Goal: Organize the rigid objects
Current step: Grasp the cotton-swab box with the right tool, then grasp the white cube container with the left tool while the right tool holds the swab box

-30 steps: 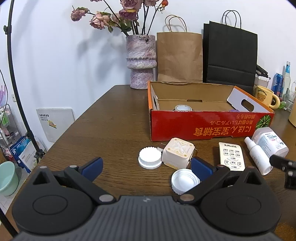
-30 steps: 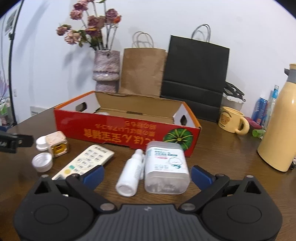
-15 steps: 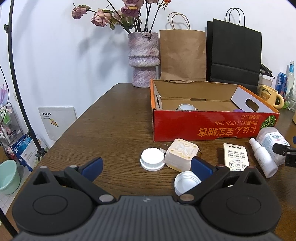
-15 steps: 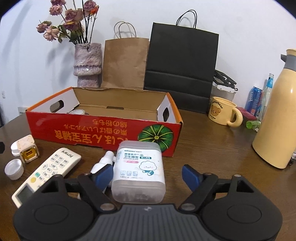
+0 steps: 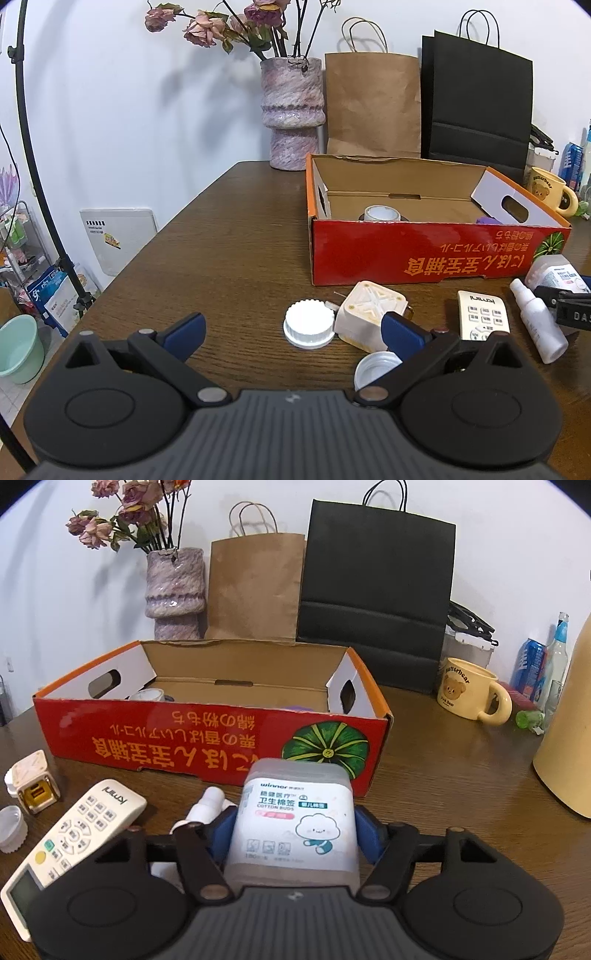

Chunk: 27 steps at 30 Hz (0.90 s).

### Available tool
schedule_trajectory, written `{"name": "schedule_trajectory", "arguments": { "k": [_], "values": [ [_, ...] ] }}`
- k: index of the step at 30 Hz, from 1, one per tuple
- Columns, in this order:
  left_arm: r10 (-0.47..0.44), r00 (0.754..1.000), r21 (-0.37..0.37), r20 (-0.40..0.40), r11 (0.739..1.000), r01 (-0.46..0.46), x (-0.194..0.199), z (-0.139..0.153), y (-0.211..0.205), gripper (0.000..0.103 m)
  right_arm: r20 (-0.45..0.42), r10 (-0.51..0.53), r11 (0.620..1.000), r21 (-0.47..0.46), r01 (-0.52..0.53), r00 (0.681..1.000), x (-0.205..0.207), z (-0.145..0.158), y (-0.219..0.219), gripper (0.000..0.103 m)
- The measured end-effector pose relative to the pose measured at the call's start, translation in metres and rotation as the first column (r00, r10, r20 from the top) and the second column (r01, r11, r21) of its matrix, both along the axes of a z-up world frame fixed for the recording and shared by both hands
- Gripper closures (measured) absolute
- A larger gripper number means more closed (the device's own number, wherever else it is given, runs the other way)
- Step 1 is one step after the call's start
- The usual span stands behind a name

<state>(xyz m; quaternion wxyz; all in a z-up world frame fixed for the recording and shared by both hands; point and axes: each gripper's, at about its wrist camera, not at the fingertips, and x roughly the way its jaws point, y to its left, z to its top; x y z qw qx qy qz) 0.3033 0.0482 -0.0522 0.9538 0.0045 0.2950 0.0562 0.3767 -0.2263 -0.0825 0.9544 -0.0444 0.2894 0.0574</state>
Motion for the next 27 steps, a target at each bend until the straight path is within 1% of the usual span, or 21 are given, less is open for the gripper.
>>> {"name": "schedule_trajectory", "arguments": {
  "k": [7, 12, 15, 21, 27],
  "values": [
    [0.009, 1.0, -0.003, -0.012, 1.0, -0.009, 0.004, -0.002, 0.002, 0.0, 0.062, -0.012, 1.0, 0.021, 0.011, 0.998, -0.011, 0.005, -0.006, 0.038],
    [-0.006, 1.0, 0.007, -0.022, 1.0, 0.006, 0.004, -0.005, 0.002, 0.0, 0.118, -0.018, 1.0, 0.026, 0.015, 0.993, -0.023, 0.01, -0.007, 0.038],
    [-0.017, 0.999, 0.023, -0.038, 1.0, 0.018, 0.007, -0.008, 0.001, 0.0, 0.155, -0.021, 0.999, 0.03, 0.017, 0.988, -0.032, 0.015, -0.008, 0.038],
    [-0.018, 0.998, 0.017, -0.066, 1.0, 0.02, 0.015, -0.015, 0.002, 0.0, 0.199, -0.031, 0.999, 0.046, 0.022, 0.98, -0.046, 0.021, -0.011, 0.038],
    [-0.071, 0.997, 0.044, -0.029, 0.996, 0.072, 0.019, -0.011, -0.012, 0.0, 0.21, -0.022, 0.999, 0.046, 0.012, 0.977, -0.049, 0.023, -0.01, 0.038]
  ]
}}
